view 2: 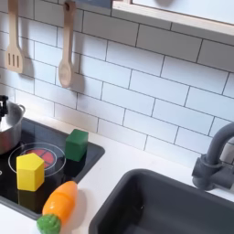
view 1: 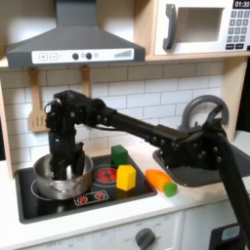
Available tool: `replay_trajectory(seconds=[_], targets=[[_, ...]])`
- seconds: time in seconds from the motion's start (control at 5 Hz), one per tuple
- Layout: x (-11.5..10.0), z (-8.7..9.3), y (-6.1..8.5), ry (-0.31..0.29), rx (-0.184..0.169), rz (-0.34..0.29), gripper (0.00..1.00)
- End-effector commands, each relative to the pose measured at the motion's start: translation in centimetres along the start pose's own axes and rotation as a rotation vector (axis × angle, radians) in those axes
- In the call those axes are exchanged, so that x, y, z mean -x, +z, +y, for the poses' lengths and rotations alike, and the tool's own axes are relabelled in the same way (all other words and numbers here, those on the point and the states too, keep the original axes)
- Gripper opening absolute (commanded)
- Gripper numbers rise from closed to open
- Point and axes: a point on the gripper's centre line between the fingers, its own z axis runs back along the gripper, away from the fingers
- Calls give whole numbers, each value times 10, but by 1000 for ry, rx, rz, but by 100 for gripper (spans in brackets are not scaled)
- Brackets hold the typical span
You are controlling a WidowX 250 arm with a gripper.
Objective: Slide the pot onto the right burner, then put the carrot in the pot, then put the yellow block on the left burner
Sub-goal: 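Slide the pot onto the right burner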
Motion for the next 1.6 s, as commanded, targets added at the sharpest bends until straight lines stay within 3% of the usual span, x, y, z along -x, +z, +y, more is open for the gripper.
replay_trajectory(seconds=[0.0, 0.4, 1.4], targets=[[0, -3, -2, 0, 0, 4, 100], [2, -6, -5, -7, 2, 15, 100], [24, -42, -12, -74, 20, 38, 100]])
